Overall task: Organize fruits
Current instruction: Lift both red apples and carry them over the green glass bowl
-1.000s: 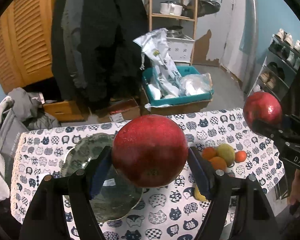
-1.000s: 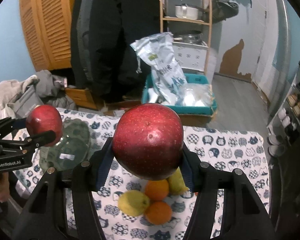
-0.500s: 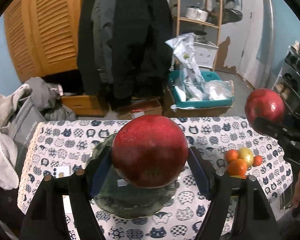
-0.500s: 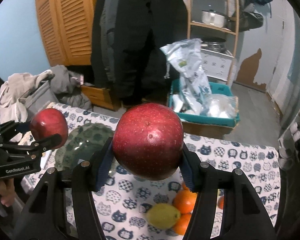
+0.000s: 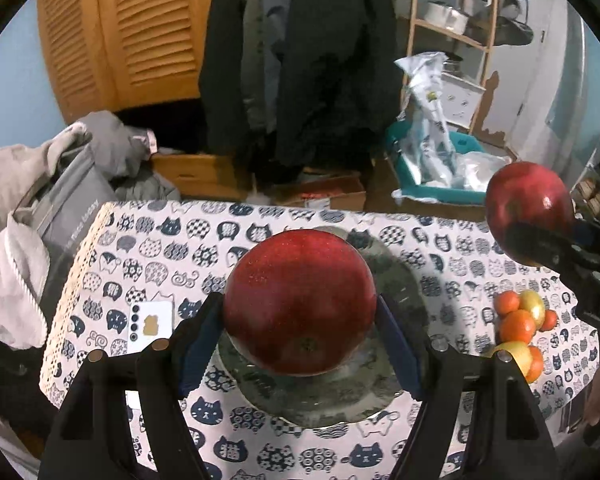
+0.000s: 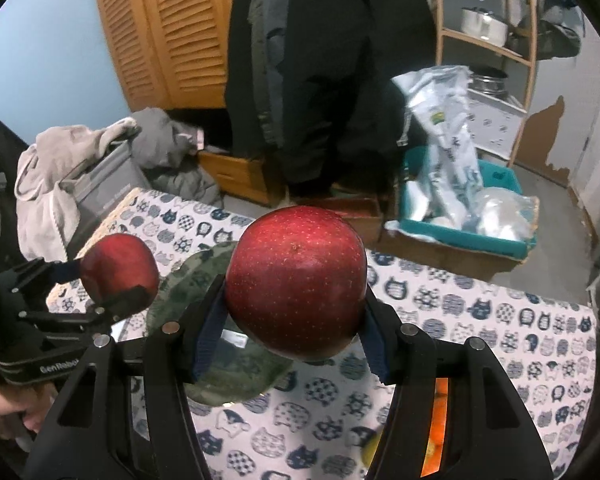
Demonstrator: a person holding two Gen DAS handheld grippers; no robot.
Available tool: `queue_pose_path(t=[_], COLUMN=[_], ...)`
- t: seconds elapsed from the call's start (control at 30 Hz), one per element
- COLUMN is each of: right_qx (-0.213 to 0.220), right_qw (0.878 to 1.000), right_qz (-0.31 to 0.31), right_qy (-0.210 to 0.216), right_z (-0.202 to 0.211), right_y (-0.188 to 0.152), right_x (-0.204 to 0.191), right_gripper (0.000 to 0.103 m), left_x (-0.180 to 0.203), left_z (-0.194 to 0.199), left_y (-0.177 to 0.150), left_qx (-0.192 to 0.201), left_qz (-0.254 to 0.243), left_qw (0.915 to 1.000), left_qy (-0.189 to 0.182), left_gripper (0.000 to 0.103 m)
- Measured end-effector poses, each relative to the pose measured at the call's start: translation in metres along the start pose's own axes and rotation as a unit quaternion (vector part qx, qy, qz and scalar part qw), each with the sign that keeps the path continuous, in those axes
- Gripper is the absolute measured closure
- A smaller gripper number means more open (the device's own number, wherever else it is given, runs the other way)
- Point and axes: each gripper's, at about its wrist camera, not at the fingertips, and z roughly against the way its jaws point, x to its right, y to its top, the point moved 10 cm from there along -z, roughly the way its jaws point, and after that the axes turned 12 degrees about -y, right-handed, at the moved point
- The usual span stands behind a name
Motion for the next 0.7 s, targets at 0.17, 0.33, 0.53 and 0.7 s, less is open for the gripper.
queue_pose_path(t=[0.17, 0.33, 0.53, 0.7], right_qx=[-0.017, -0.038, -0.064, -0.081], right_qw=[1.0, 0.999, 0.997, 0.996], right_qz=[0.005, 0.016, 0.023, 0.028], right_qy=[0.013, 0.017, 0.024, 0.027], right_z=[-0.02, -0.044, -0.069, -0.085], right_y=[-0.002, -0.009, -0.024, -0.035], right_x=[-0.022, -0.039, -0.048, -0.055], right_gripper=[0.043, 0.042, 0.043, 0.042], left_x=[-0.019, -0.035, -0.05, -0.057], left_z=[-0.015, -0.036, -0.064, -0.085], left_y=[-0.009, -0.022, -0.041, -0.054], left_qx=[-0.018, -0.045, -0.082, -0.11], left_qz=[0.011, 0.027, 0.048, 0.052], left_qw=[0.9998, 0.9985, 0.9953, 0.9924], left_qy=[0.007, 0.012, 0.015, 0.021], left_gripper=[0.026, 0.026, 0.026, 0.026])
